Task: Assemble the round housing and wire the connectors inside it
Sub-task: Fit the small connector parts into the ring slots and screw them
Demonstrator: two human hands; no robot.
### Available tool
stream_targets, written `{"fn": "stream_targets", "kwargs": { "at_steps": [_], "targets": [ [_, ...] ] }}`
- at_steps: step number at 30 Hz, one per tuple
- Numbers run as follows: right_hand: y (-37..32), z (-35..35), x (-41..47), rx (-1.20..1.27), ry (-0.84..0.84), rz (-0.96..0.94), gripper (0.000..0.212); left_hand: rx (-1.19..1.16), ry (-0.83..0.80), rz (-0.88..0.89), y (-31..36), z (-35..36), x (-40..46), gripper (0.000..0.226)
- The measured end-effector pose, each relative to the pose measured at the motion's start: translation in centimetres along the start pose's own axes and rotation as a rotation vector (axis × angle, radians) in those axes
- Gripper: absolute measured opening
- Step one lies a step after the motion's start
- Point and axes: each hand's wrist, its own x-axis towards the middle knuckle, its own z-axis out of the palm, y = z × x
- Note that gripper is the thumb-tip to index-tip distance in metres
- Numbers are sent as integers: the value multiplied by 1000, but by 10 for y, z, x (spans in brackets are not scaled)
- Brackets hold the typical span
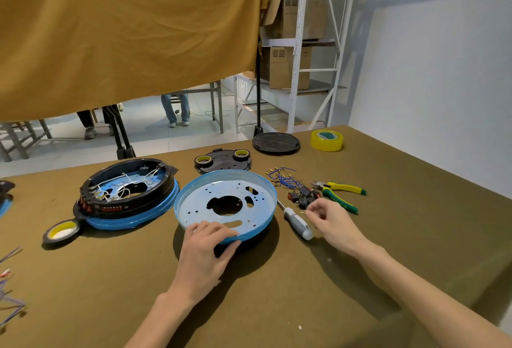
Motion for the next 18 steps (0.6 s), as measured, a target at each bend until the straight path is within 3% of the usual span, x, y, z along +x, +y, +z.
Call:
{"fn": "stream_targets", "kwargs": {
  "at_steps": [5, 10, 15, 18],
  "targets": [
    [-58, 13, 19, 170, -89, -187, 16, -30, 13, 12, -1, 0, -2, 26],
    [-86, 25, 37, -23, -237, -312, 27, 14, -56, 16, -10, -6, -7, 33],
    [-77, 38, 45, -106, -329, -330, 25, 2, -5, -9, -29, -14, -12, 38],
    [-68, 43, 45, -43, -276, -329, 24, -34, 28, -132, -40, -21, -13, 61]
  ]
}}
